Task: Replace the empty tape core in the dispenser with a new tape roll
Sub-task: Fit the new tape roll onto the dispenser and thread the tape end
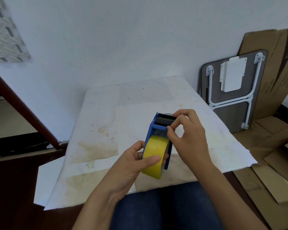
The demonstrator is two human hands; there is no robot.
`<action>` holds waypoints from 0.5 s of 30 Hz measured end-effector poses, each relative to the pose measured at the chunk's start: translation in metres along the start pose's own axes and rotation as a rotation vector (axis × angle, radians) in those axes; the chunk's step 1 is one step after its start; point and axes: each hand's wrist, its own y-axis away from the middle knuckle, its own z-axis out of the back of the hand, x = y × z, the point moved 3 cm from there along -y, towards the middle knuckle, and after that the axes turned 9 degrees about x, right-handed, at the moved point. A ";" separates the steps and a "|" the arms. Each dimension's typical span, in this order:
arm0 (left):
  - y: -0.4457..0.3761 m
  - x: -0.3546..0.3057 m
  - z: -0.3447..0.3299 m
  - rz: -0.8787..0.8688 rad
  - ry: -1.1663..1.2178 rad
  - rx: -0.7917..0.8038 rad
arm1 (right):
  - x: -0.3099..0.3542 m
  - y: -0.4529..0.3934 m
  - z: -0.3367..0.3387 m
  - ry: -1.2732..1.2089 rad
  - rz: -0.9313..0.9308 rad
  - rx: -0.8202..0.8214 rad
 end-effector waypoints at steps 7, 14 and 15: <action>0.000 0.003 0.000 0.035 -0.033 0.070 | -0.005 -0.008 0.005 -0.146 -0.013 0.010; 0.000 0.010 0.002 0.080 -0.050 0.076 | -0.009 -0.014 0.004 -0.251 -0.100 0.089; 0.000 0.011 0.003 0.085 -0.042 0.066 | -0.010 -0.014 0.004 -0.266 -0.107 0.094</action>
